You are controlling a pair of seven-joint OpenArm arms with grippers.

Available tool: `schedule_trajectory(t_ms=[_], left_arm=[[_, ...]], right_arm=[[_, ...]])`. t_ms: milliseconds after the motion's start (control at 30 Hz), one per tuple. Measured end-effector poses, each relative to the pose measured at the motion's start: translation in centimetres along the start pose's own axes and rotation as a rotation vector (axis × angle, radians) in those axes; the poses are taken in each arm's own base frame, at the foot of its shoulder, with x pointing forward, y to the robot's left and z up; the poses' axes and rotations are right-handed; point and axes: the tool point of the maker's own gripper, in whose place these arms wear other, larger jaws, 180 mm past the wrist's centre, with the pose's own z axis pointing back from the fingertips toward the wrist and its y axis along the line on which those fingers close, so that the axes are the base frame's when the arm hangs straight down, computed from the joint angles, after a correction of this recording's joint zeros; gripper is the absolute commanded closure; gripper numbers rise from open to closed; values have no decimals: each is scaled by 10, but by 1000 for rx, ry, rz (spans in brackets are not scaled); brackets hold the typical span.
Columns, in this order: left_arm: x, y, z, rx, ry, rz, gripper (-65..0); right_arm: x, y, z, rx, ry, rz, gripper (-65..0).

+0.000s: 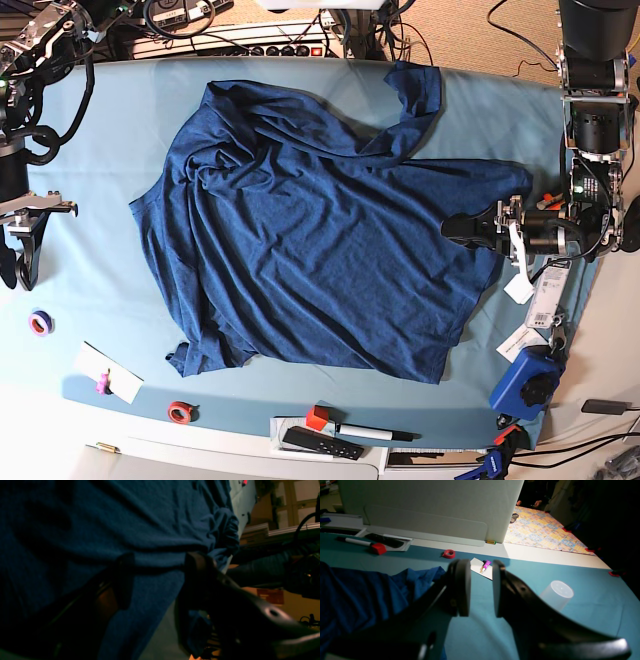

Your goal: Layout the t-shirt on the table in an organized manner, then fold the t-shirt properly

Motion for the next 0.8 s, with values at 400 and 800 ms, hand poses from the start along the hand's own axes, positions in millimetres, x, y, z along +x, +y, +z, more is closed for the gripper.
schedule_trajectory(t_ms=[400,800], left_arm=[[0,0,0,0,0,0,-330],[0,1,2,4,0,0,-330]], right_arm=[[0,0,0,0,2,0,-154],[-11,-2,2,-10,50,16,-154]])
